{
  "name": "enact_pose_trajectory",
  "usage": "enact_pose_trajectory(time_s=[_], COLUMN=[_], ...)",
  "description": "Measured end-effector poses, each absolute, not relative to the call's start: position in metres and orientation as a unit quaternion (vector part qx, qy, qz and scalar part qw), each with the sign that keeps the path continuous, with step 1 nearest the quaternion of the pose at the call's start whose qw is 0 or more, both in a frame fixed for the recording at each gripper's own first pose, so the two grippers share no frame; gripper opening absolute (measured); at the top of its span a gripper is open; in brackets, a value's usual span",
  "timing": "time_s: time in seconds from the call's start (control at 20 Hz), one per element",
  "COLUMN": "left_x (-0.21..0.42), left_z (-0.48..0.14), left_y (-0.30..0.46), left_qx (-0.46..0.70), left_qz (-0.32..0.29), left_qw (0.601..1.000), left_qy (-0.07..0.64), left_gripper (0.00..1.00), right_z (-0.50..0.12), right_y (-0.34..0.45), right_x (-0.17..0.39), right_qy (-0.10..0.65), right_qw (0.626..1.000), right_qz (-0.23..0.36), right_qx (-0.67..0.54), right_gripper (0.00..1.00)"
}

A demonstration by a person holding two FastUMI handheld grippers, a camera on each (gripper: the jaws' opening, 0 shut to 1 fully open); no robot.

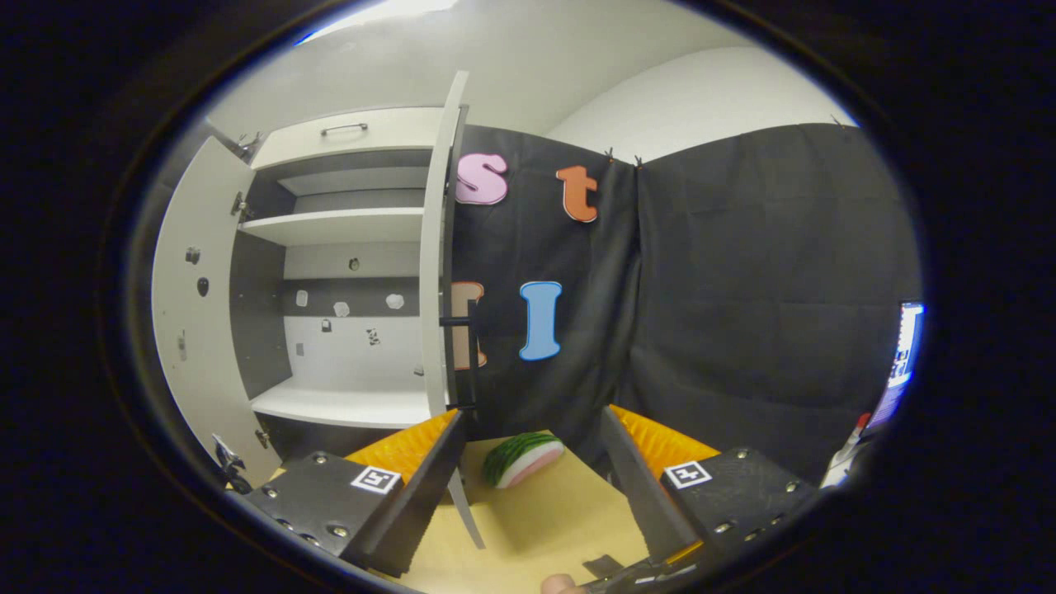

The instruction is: Grasp the bottle in the cabinet with the left hand and place it on the coaster, then close the right door with the right hand and the left door with the left hand.

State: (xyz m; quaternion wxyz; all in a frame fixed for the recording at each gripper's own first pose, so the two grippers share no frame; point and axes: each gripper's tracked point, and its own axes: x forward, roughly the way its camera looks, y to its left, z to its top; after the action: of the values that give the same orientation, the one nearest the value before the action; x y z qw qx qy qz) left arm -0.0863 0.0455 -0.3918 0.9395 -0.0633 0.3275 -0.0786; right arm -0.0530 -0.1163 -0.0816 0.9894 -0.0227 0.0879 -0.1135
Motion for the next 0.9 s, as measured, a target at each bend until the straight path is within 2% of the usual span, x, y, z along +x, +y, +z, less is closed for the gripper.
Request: enact_pose_trajectory(time_s=[0.3, 0.45, 0.7, 0.75, 0.8, 0.9], left_x=[-0.062, -0.046, -0.033, -0.034, -0.035, -0.04], left_z=[-0.306, -0.251, -0.159, -0.144, -0.129, -0.101], left_y=[0.054, 0.065, 0.078, 0.082, 0.085, 0.093], left_qx=[-0.056, -0.053, -0.057, -0.055, -0.052, -0.05], left_qz=[-0.073, -0.056, -0.02, -0.01, 0.001, 0.02], left_qw=[0.963, 0.975, 0.989, 0.991, 0.992, 0.994], left_qy=[0.253, 0.207, 0.134, 0.124, 0.114, 0.092], left_gripper=[0.87, 0.87, 0.87, 0.82, 0.87, 0.87], right_z=[-0.085, -0.087, -0.082, -0.082, -0.083, -0.083], right_y=[-0.116, -0.115, -0.114, -0.112, -0.112, -0.111], right_x=[-0.051, -0.05, -0.045, -0.045, -0.045, -0.045], right_qy=[0.092, 0.094, 0.079, 0.077, 0.077, 0.074], right_qw=[0.99, 0.991, 0.993, 0.993, 0.993, 0.994], right_qz=[-0.103, -0.096, -0.089, -0.086, -0.085, -0.078], right_qx=[-0.018, -0.016, -0.023, -0.023, -0.025, -0.029], right_gripper=[1.0, 0.97, 1.0, 1.0, 1.0, 1.0])
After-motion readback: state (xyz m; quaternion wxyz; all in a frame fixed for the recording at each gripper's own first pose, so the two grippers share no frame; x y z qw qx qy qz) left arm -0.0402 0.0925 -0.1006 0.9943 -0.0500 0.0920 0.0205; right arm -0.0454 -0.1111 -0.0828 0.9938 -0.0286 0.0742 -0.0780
